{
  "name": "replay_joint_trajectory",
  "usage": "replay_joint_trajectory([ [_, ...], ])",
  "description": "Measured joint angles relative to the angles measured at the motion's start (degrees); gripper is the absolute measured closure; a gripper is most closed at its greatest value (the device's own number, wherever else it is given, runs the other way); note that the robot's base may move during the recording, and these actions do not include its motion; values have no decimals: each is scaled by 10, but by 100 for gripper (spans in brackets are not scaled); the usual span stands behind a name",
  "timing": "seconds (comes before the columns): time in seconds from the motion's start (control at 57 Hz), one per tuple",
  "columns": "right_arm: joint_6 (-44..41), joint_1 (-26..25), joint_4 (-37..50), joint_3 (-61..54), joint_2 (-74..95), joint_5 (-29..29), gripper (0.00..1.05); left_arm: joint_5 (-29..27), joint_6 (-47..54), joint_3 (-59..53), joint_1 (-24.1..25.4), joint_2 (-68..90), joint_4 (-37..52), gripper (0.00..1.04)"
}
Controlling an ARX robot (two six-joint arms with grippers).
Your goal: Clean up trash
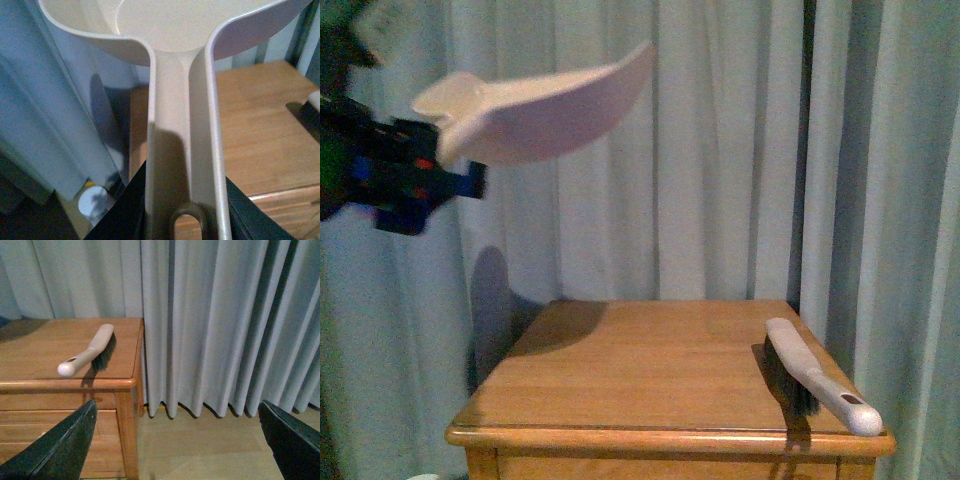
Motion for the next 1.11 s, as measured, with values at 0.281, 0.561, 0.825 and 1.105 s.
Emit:
replay_joint_trajectory([
  [0.281,0,0,0,0,0,0,7,77,16,-229,100,-288,49,78],
  [0.561,0,0,0,0,0,0,7,223,-21,-335,256,-546,1,78],
  [0.825,-29,40,27,1,26,124,7,275,-49,-364,322,-596,-22,78],
  [1.105,-26,145,23,104,281,305,7,282,-50,-365,322,-598,-22,78],
])
